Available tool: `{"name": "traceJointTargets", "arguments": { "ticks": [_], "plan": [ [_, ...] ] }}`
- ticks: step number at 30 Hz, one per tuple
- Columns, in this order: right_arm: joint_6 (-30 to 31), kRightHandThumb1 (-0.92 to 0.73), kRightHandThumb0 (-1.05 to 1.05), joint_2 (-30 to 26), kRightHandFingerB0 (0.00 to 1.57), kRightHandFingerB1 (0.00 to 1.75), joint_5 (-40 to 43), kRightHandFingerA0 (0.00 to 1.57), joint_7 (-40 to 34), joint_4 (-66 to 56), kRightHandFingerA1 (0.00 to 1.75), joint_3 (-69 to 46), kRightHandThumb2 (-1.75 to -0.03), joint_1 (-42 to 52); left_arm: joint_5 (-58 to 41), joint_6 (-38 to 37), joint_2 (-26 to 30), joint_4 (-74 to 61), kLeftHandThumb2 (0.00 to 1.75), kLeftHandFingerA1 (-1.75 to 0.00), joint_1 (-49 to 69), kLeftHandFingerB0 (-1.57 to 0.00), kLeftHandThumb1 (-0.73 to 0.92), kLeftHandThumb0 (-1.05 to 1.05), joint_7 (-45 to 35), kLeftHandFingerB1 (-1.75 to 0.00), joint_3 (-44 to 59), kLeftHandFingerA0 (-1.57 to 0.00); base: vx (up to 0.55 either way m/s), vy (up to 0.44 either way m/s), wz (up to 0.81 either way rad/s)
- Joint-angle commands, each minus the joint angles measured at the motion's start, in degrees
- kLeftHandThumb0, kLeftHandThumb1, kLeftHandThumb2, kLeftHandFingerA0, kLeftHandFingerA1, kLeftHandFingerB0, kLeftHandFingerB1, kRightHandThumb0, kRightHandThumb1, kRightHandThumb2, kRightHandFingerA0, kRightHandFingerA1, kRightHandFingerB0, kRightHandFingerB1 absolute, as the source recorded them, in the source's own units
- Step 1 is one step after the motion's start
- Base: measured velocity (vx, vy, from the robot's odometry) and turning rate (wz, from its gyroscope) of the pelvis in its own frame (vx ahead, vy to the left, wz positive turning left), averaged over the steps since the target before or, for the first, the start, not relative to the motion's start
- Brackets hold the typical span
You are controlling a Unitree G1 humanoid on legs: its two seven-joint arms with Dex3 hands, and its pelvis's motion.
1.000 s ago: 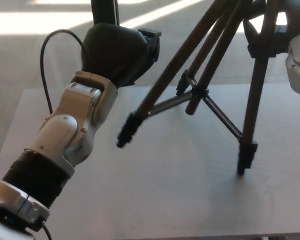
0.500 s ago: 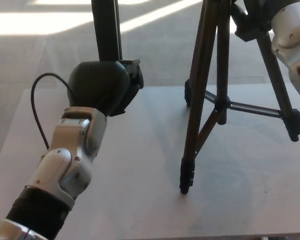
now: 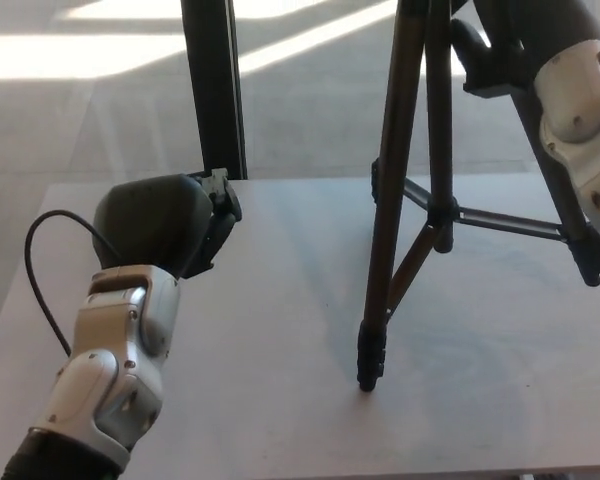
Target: Use both hands of the robot to pick up the tripod lying in the middle of the desk and make it stand upright on the desk
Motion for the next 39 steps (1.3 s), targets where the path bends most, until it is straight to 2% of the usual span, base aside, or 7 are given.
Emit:
{"name": "traceJointTargets", "arguments": {
  "ticks": [1, 7, 8, 17, 26, 31, 39],
  "plan": [
    [1.15, -0.58, -0.24, 0.75, 0.71, 1.51, -4.00, 0.85, 4.39, -0.41, 1.75, 0.11, -1.06, 7.78, -0.49, 1.84, 1.98, -1.94, 0.73, -1.75, 3.59, -0.70, 0.45, -0.09, 1.29, -1.66, 0.47, -0.85, 0.00, 0.000, 0.00],
    [3.62, -0.53, -0.22, 1.15, 0.74, 1.41, -5.48, 0.85, 5.53, -1.48, 1.73, -1.63, -1.12, 9.72, -1.43, 2.54, 2.05, -3.94, 0.75, -1.75, 4.66, -0.60, 0.49, -0.09, 0.05, -1.74, 0.65, -0.84, 0.00, 0.000, 0.00],
    [3.28, -0.54, -0.23, 1.34, 0.73, 1.42, -5.36, 0.84, 5.56, -1.47, 1.73, -2.06, -1.10, 10.01, -1.34, 2.22, 2.21, -3.64, 0.87, -1.39, 4.65, -0.98, 0.41, -0.13, 0.50, -1.28, 0.44, -1.16, 0.00, 0.000, 0.00],
    [3.04, -0.50, -0.21, 2.61, 0.81, 1.21, -4.55, 0.82, 8.06, -2.24, 1.71, -4.15, -1.13, 10.71, -1.24, 1.72, 2.96, -3.64, 0.68, -1.75, 4.67, -0.64, 0.47, -0.10, 0.80, -1.71, -0.19, -0.84, 0.00, 0.000, 0.00],
    [5.93, -0.72, -0.40, 3.84, 0.36, 0.35, -4.12, 0.82, 14.94, -0.03, 1.01, -2.80, -0.61, 8.73, -1.44, 3.58, 3.31, -5.45, 0.64, -1.64, 6.80, -0.77, 0.45, -0.43, -1.33, -1.41, 0.29, -1.00, 0.00, 0.000, 0.00],
    [15.06, -0.67, -0.84, -0.52, 0.00, 0.00, -4.47, 0.00, 28.14, -2.79, 0.00, 3.31, -0.61, 6.66, -1.84, 3.58, 3.49, -6.34, 0.60, -1.62, 7.38, -0.76, 0.48, -0.51, -2.57, -1.35, 0.37, -0.90, 0.00, 0.000, 0.00],
    [13.78, -0.66, -0.99, -2.92, 0.00, 0.00, -3.83, 0.00, 31.25, -4.11, 0.00, 4.37, -0.61, 8.73, -3.55, 2.75, 3.67, -7.84, 0.57, -1.60, 7.84, -0.65, 0.56, -0.58, -4.66, -1.45, 0.94, -0.79, 0.00, 0.000, 0.00]
  ]
}}
